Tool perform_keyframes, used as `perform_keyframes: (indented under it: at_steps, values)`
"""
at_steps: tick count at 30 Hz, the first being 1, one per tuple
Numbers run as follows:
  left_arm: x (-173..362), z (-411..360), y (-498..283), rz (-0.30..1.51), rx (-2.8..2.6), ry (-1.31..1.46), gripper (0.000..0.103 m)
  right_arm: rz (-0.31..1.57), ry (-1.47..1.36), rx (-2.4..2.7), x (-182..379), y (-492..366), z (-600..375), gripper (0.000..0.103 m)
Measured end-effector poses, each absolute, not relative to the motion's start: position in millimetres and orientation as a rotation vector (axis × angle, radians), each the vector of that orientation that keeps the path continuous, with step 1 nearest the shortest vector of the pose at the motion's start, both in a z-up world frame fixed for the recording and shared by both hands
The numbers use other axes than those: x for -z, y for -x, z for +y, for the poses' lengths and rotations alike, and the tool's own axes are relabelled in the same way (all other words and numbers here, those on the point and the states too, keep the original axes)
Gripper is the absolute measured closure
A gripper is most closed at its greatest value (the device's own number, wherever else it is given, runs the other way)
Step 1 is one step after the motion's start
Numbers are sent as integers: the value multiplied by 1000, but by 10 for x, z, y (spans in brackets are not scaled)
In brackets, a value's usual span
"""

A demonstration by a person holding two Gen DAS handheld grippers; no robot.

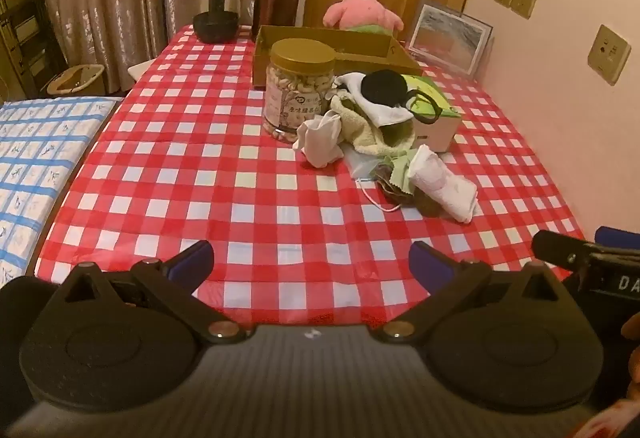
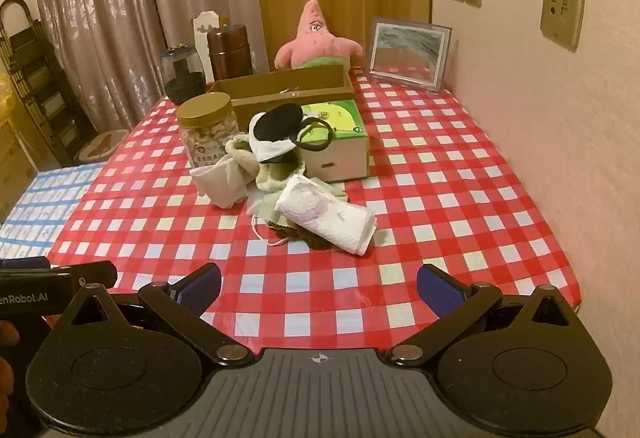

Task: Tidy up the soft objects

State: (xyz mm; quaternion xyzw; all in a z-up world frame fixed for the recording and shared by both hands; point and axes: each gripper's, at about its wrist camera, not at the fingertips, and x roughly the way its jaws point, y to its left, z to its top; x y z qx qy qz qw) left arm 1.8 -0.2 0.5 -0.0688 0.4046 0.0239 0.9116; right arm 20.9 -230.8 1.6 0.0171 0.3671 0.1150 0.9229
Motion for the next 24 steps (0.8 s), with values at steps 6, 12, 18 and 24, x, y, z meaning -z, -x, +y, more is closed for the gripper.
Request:
perform_keyframes:
  at_steps: [6,12,18,24]
  values:
    - [-38,15,45,790,-40,145,1,740,-37,-230,-21,-211,-2316,0]
    - [-48,-11,36,801,-42,130,1,747,-41,-235,22,-214,-2321,0]
    - [-32,-3,36,797,-44,128,1,751,-40,-233,-12,-206,-2313,0]
    - [-39,-21,32,799,-44,127,1,752,-40,-236,-8,-209,-2310,0]
